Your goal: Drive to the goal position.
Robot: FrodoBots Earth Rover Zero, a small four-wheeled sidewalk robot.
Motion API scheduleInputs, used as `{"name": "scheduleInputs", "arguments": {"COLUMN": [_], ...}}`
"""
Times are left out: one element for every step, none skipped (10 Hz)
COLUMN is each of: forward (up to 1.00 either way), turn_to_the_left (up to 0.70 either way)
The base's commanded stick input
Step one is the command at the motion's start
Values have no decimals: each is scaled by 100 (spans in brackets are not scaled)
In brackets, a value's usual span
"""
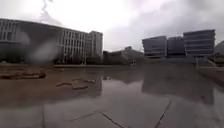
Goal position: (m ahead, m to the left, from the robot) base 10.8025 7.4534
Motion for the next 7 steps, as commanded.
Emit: {"name": "scheduleInputs", "arguments": {"forward": [70,70,70,70,70,70,70], "turn_to_the_left": [0,0,0,0,-16,-35,-28]}}
